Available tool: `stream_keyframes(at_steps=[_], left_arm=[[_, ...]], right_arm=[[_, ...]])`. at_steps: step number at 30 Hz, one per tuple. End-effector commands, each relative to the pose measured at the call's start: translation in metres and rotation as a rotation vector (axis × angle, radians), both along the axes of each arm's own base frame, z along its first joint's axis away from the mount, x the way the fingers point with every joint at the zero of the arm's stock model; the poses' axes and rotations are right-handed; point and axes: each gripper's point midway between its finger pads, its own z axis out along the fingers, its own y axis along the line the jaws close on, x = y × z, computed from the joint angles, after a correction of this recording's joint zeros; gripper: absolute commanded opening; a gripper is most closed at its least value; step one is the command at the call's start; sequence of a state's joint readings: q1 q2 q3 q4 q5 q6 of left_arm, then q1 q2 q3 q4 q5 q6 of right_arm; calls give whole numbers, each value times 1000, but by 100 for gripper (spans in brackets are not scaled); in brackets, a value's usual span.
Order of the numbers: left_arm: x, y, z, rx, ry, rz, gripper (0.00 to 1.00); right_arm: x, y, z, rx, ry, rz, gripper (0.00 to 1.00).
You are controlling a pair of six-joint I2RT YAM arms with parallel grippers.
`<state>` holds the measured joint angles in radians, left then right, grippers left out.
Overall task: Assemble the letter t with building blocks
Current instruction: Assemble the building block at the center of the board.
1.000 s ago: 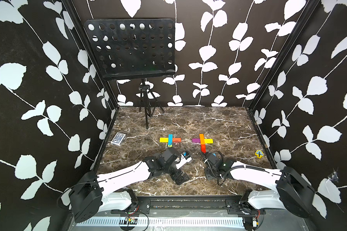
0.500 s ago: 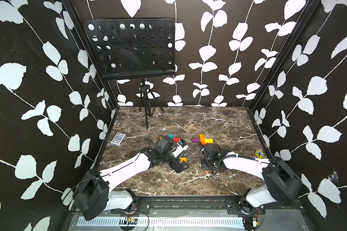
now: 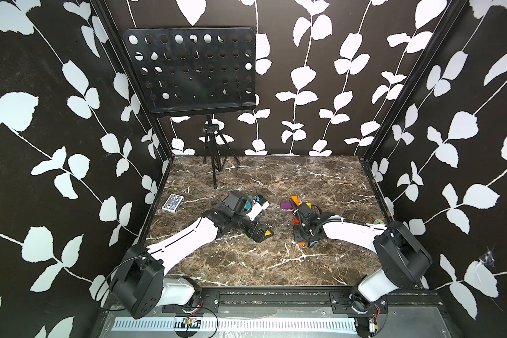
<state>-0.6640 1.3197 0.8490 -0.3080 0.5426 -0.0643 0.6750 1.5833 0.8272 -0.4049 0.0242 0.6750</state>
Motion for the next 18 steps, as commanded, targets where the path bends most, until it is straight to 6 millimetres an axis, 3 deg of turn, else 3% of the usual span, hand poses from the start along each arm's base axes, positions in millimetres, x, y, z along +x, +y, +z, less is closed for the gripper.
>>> stream_keyframes(at_steps=[1, 18], left_arm=[[2, -3, 11, -24, -2, -11, 99], [8, -1, 11, -31, 15, -5, 99]], right_arm=[[6, 0, -5, -9, 3, -1, 29], [18, -6, -7, -21, -5, -17, 27]])
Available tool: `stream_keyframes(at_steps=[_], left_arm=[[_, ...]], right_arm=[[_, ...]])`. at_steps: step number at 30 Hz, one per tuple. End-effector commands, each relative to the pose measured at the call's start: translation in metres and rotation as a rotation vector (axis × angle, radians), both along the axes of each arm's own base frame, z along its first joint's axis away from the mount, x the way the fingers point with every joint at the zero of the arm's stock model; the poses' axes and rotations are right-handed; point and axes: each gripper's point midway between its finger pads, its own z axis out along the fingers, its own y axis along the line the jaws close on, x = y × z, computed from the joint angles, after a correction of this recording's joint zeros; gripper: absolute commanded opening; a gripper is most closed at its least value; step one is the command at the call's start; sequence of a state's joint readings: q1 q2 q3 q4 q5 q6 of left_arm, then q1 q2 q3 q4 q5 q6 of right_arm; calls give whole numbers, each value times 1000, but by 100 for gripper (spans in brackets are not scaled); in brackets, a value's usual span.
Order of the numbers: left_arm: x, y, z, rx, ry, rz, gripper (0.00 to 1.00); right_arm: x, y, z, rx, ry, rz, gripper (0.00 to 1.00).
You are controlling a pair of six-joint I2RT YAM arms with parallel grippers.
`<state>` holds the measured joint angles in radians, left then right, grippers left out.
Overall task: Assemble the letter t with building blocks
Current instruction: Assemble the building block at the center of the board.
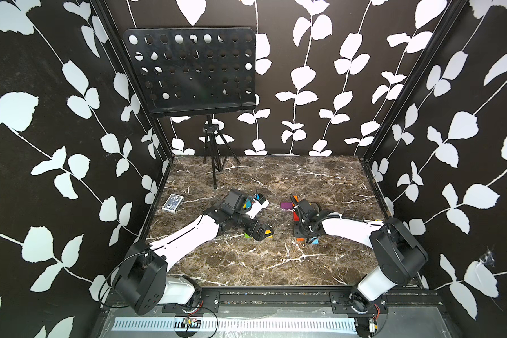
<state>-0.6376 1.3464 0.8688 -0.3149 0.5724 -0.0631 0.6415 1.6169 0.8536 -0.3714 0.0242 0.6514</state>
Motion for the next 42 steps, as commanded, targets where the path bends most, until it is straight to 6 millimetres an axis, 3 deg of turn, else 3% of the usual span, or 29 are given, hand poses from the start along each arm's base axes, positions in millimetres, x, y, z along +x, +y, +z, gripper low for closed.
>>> stream_keyframes(at_steps=[1, 30, 42], left_arm=[[2, -2, 11, -21, -9, -12, 99], [0, -4, 6, -42, 28, -29, 99], [0, -5, 7, -57, 36, -34, 99]], right_arm=[[1, -6, -7, -32, 19, -5, 27], [9, -2, -12, -17, 31, 0, 28], [5, -6, -11, -21, 38, -9, 50]])
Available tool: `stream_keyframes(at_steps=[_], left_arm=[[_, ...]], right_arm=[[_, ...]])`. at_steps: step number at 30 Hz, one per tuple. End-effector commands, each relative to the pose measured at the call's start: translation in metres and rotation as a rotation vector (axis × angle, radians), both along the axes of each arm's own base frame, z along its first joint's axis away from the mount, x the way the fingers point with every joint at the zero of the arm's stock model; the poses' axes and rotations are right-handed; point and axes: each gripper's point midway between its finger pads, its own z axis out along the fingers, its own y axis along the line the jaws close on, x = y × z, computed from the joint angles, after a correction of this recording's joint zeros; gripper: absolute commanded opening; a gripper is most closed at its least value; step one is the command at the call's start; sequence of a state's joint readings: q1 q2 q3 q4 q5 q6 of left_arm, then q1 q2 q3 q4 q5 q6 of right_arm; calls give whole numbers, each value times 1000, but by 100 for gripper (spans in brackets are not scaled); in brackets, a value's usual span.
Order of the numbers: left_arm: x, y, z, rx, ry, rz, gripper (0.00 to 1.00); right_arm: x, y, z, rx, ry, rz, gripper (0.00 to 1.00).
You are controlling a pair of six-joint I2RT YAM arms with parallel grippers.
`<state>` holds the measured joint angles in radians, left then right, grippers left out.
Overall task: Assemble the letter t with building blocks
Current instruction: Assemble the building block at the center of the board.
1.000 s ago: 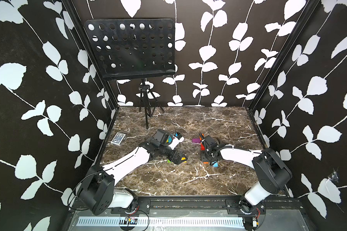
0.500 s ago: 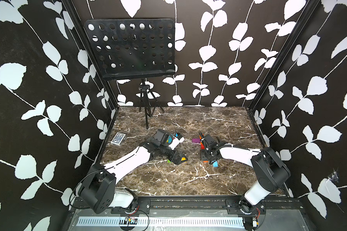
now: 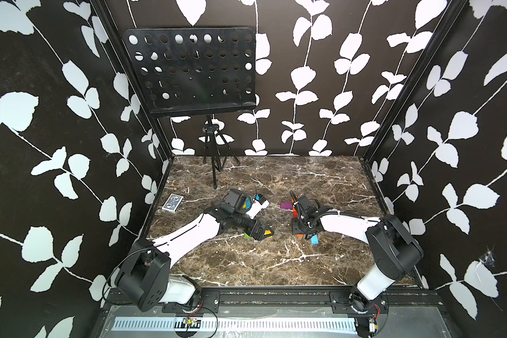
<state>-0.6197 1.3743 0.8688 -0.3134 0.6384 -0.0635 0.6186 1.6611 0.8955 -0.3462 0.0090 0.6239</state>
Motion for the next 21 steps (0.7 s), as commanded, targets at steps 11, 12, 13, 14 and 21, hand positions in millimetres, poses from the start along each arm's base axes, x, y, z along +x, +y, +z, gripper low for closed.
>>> stream_keyframes(at_steps=[11, 12, 13, 14, 21], left_arm=[[1, -2, 17, -42, -25, -7, 99], [1, -2, 17, -47, -22, -8, 99], [1, -3, 18, -50, -23, -9, 99], [1, -3, 18, -52, -24, -10, 99], [0, -4, 17, -61, -14, -16, 99]], right_arm=[[-15, -9, -12, -14, 68, -31, 45], [-16, -10, -11, -14, 67, -35, 45], [-17, -10, -11, -13, 68, -38, 45], [-18, -10, -11, -12, 68, -38, 45], [-27, -9, -13, -23, 81, -43, 46]])
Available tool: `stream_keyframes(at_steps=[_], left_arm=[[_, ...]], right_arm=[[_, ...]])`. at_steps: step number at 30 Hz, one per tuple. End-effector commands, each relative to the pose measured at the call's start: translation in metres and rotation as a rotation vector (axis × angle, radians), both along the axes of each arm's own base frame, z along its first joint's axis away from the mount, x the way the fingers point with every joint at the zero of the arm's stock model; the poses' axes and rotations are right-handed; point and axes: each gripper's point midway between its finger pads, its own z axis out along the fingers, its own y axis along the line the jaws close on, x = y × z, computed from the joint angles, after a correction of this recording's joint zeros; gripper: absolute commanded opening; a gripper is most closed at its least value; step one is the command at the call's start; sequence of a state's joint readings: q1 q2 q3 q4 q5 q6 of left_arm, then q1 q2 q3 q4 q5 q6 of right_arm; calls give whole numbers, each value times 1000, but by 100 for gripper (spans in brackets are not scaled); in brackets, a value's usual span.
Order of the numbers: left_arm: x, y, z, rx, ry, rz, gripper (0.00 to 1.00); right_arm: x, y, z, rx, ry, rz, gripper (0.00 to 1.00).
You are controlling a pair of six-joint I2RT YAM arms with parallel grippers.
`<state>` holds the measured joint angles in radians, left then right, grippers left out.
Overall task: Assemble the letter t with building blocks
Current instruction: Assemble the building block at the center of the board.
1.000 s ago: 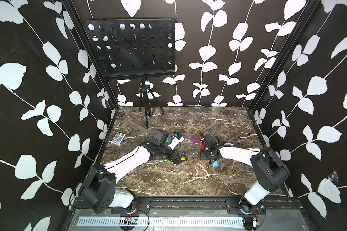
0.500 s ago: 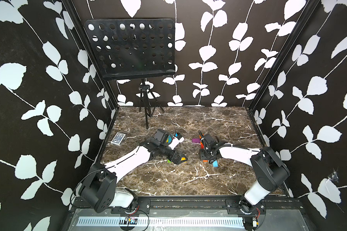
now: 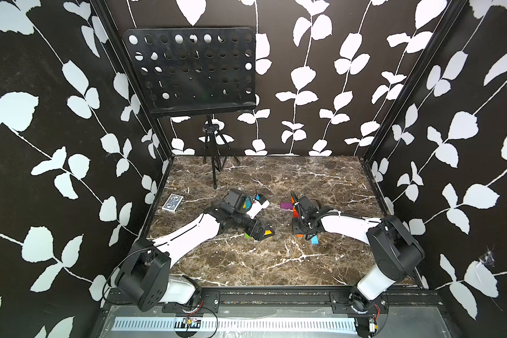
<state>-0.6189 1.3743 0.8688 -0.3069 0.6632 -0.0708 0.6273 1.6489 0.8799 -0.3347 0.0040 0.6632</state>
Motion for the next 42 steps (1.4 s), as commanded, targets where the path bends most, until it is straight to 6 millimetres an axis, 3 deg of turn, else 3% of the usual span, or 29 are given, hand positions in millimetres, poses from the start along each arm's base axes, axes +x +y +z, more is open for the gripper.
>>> stream_keyframes(at_steps=[1, 12, 42], left_arm=[[2, -2, 14, -43, -26, -6, 99], [0, -4, 16, -61, -20, -9, 99], [0, -6, 13, -70, 0, -16, 99]], right_arm=[[-24, -11, -13, -50, 80, -17, 46], [-33, -11, -12, -76, 78, -17, 45], [-12, -2, -11, -95, 50, 1, 46]])
